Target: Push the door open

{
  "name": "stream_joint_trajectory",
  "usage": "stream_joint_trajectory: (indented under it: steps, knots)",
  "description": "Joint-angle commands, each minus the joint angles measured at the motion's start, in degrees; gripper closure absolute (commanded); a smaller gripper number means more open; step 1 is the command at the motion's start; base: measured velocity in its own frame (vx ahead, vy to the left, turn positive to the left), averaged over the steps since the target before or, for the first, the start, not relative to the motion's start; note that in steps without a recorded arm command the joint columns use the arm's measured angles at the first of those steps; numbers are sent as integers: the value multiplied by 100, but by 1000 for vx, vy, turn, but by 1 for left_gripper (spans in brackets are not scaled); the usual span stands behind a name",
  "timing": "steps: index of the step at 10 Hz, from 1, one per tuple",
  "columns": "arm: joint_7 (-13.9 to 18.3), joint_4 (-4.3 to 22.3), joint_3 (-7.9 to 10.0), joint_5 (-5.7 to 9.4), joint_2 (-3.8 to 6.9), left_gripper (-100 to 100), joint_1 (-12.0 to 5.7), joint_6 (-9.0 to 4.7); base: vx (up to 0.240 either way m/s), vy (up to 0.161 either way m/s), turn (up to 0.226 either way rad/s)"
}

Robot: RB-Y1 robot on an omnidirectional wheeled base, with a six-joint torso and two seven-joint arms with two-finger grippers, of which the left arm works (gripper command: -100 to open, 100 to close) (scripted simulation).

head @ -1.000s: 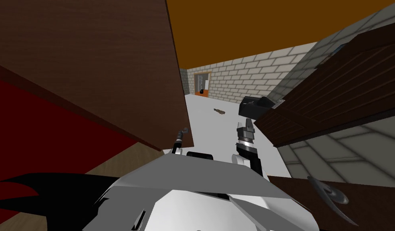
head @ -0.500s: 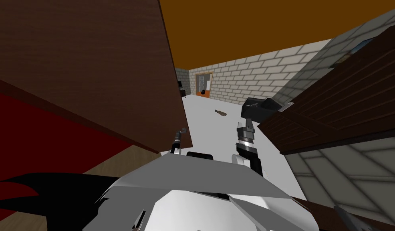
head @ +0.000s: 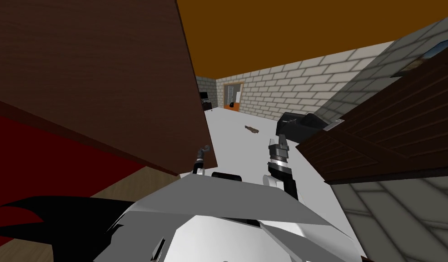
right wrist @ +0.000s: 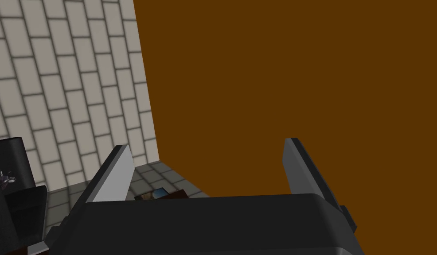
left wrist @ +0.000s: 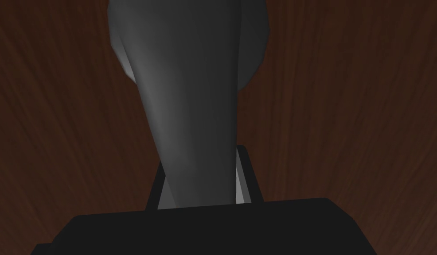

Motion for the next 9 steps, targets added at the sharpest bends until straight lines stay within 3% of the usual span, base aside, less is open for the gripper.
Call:
stream_joint_trajectory:
  steps: [1, 7, 9]
  knots:
    - [-28, -60, 126, 56, -4, 100, -22, -12, 156, -56, 80]
    - [-106, -44, 409, 194, -229, 100, -27, -23, 189, -60, 66]
    - [-143, 32, 587, 278, -67, 100, -13, -71, 120, 0, 47]
